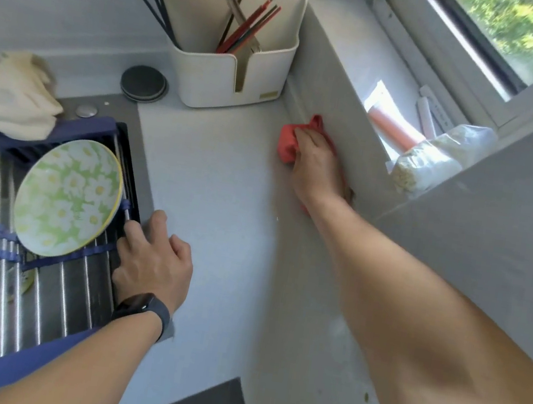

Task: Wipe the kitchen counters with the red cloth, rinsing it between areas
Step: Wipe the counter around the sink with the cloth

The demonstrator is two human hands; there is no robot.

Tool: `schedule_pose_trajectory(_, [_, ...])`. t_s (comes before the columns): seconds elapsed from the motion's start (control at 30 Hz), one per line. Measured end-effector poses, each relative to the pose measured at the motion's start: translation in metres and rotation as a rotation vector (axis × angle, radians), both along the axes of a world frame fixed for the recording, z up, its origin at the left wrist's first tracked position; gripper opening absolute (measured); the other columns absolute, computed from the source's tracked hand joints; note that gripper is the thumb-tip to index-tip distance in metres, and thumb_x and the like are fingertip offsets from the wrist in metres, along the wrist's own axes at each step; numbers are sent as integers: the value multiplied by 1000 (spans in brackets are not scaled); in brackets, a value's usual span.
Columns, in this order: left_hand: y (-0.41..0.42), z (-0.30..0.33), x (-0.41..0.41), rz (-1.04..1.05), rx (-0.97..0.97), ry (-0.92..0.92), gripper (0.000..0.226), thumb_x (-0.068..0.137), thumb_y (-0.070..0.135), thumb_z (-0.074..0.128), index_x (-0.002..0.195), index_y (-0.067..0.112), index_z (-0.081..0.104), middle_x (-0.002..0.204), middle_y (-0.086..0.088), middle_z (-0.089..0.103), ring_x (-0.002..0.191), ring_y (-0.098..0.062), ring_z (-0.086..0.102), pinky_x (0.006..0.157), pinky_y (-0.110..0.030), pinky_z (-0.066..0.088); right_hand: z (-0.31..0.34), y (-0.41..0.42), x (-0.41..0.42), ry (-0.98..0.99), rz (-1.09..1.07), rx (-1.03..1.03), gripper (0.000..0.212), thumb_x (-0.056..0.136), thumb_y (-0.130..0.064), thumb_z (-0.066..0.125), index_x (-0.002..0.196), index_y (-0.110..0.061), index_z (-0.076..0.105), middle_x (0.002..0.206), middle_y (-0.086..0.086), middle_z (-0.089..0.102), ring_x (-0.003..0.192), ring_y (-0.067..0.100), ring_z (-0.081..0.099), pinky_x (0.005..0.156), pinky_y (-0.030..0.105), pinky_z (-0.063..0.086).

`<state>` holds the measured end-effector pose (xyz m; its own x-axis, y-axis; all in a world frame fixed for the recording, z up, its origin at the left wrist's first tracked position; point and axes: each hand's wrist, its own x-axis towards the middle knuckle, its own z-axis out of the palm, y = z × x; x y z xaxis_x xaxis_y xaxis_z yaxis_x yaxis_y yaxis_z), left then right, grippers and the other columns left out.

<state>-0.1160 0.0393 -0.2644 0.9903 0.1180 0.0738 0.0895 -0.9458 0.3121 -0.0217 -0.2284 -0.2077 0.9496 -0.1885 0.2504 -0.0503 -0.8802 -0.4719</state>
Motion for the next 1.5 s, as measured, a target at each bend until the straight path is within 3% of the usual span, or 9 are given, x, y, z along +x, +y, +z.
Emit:
schedule_pose_trajectory(0.17, [-1, -6, 3, 17, 1, -21, 40, 92, 23, 54, 131, 13, 51, 112, -22, 41, 94, -44, 52, 53, -44, 39, -2, 5, 47, 23, -60, 126, 25, 77, 7, 41, 78, -9, 61, 94, 13, 65, 116, 28, 54, 113, 16, 30])
schedule_pose_trajectory(0.27, [-1, -2, 2, 27, -12, -7, 39, 93, 25, 53, 131, 15, 49, 114, -21, 42, 97, -43, 52, 55, -46, 40, -4, 5, 39, 15, -71, 145, 29, 85, 9, 46, 102, 1, 69, 115, 19, 67, 122, 32, 51, 107, 9, 26])
schedule_pose_trajectory(0.37, [0, 1, 2, 16, -14, 13, 38, 95, 27, 51, 131, 17, 47, 115, -20, 41, 97, -43, 52, 57, -47, 41, -16, 2, 3, 20, -137, 235, 24, 93, -3, 45, 102, -4, 67, 120, 11, 66, 130, 23, 50, 113, 15, 29])
schedule_pose_trajectory(0.47, [0, 4, 1, 7, -20, 29, 37, 94, 28, 50, 130, 17, 46, 116, -20, 41, 97, -43, 52, 56, -47, 40, -29, -3, -53, -74, -156, 128, 38, 94, 3, 53, 129, 1, 67, 138, 16, 64, 138, 29, 51, 122, 22, 26])
schedule_pose_trajectory(0.73, [0, 7, 1, -9, -52, 48, 37, 94, 27, 50, 130, 16, 46, 119, -23, 43, 99, -45, 52, 55, -45, 37, -19, 42, -183, 10, -167, 302, 41, 102, -11, 56, 143, -12, 61, 144, 7, 62, 135, 20, 55, 114, 28, 39])
schedule_pose_trajectory(0.87, [1, 9, -1, -10, -54, 61, 38, 95, 29, 49, 130, 16, 46, 120, -23, 43, 100, -44, 52, 55, -44, 36, -36, 83, -219, 220, -128, 131, 48, 105, -36, 49, 151, -24, 52, 157, 1, 49, 149, 27, 36, 123, 35, 21])
schedule_pose_trajectory(0.97, [3, 7, -1, -25, -45, 60, 38, 95, 29, 47, 131, 16, 44, 121, -22, 43, 99, -44, 52, 54, -42, 37, -38, 81, -210, 301, -116, 53, 53, 106, -45, 42, 157, -28, 43, 167, -2, 33, 157, 24, 20, 127, 33, 5])
schedule_pose_trajectory(1.3, [5, -8, 6, -12, 17, 19, 39, 94, 31, 43, 131, 17, 43, 123, -21, 43, 101, -42, 51, 55, -42, 36, -34, 24, -85, 331, -26, -89, 59, 104, -48, 32, 158, -26, 40, 168, 3, 30, 156, 27, 22, 128, 39, 16])
schedule_pose_trajectory(1.5, [3, -9, 4, -13, 34, 15, 40, 94, 31, 42, 132, 17, 43, 126, -22, 43, 104, -44, 51, 58, -44, 35, -39, 35, -105, 350, 28, -103, 56, 107, -48, 39, 160, -30, 36, 170, 1, 26, 158, 24, 17, 127, 36, 12])
